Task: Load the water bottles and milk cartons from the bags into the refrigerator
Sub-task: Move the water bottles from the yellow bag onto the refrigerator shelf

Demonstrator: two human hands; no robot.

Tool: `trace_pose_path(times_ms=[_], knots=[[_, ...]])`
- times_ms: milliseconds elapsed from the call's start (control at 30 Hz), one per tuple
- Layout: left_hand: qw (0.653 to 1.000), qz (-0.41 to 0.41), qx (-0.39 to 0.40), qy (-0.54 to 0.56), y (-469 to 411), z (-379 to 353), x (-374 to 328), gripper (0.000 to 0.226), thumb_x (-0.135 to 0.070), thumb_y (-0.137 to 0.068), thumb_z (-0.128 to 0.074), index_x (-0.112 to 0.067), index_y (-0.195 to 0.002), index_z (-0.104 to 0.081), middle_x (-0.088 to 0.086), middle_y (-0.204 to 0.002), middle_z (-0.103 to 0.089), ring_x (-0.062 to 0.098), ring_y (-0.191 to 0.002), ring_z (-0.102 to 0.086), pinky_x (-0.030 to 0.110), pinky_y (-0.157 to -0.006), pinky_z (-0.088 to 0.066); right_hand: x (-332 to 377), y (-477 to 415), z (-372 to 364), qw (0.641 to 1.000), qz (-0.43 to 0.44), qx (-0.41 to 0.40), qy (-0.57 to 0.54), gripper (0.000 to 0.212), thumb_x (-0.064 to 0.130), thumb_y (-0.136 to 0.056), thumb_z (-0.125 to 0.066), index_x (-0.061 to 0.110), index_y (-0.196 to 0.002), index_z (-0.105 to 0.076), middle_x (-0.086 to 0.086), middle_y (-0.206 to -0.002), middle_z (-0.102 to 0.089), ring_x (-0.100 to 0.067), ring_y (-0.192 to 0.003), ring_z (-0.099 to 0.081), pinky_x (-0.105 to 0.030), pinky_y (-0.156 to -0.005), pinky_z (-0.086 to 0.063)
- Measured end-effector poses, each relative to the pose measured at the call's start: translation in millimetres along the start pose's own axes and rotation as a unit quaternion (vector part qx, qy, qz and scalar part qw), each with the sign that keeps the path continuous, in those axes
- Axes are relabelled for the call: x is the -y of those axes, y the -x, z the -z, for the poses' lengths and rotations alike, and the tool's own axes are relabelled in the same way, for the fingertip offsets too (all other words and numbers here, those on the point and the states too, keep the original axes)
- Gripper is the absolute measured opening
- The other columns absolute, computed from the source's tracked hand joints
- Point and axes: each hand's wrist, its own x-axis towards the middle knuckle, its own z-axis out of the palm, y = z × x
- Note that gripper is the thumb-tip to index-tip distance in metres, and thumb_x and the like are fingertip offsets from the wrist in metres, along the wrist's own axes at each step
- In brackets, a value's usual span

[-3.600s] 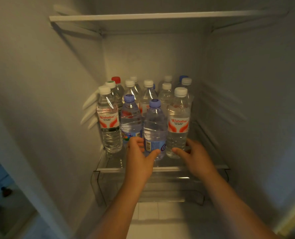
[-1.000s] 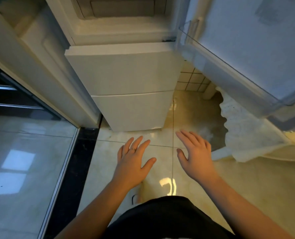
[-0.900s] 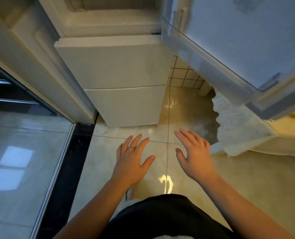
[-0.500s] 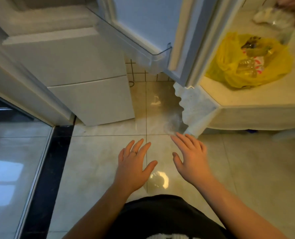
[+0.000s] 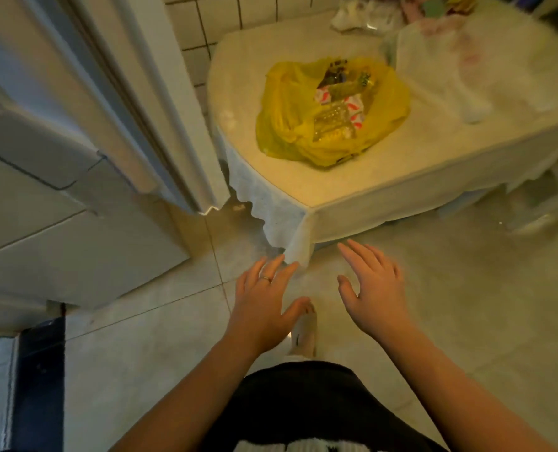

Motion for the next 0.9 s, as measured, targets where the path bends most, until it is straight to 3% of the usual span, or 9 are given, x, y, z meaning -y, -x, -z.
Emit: trace_pose_path(times_ms=[133, 400, 667, 900], knots=[[0.999, -0.036, 0.005, 0.019, -72, 4, -26, 0.064, -0.066, -0.093, -0.037, -0.039, -0.151, -0.025, -0.010, -0.163, -0.015, 0.018, -0.151, -0.004, 0.044, -0.120, -0.010, -37, -49, 20, 1.000, -0.022, -0.005, 0.016, 0.055, 0.039, -0.087, -0.048, 0.028, -0.140, -0.049, 0.006, -0.145, -0.049, -0.022, -0.134, -0.043, -0.046, -0.103, -0.037], [0.996, -0.077, -0.022, 0.029, -185, 26, -61, 0.071, -0.071, -0.087, -0.023, -0.038, -0.150, -0.029, -0.011, -0.162, -0.019, 0.018, -0.150, -0.008, 0.042, -0.118, -0.015, -83, -156, 55, 0.999, -0.033, -0.028, -0.008, 0.056, 0.033, -0.090, -0.056, 0.029, -0.144, -0.044, 0.005, -0.150, -0.044, -0.022, -0.137, -0.039, -0.046, -0.106, -0.033], [0.997, -0.032, -0.050, 0.046, -247, 32, -75, 0.068, -0.069, -0.087, -0.029, -0.036, -0.147, -0.036, -0.010, -0.156, -0.031, 0.018, -0.145, -0.019, 0.029, -0.113, -0.014, -113, -235, 59, 0.999, -0.014, -0.025, -0.044, 0.055, 0.039, -0.087, -0.049, 0.029, -0.142, -0.049, 0.006, -0.148, -0.047, -0.022, -0.137, -0.039, -0.047, -0.109, -0.031], [0.992, 0.053, -0.090, 0.072, -312, 22, -90, 0.066, -0.066, -0.087, -0.038, -0.029, -0.140, -0.048, -0.005, -0.148, -0.042, 0.020, -0.138, -0.035, 0.040, -0.113, -0.032, -160, -317, 57, 0.997, 0.048, -0.001, -0.059, 0.057, 0.035, -0.082, -0.055, 0.027, -0.138, -0.054, 0.005, -0.142, -0.053, -0.023, -0.130, -0.046, -0.044, -0.100, -0.036]])
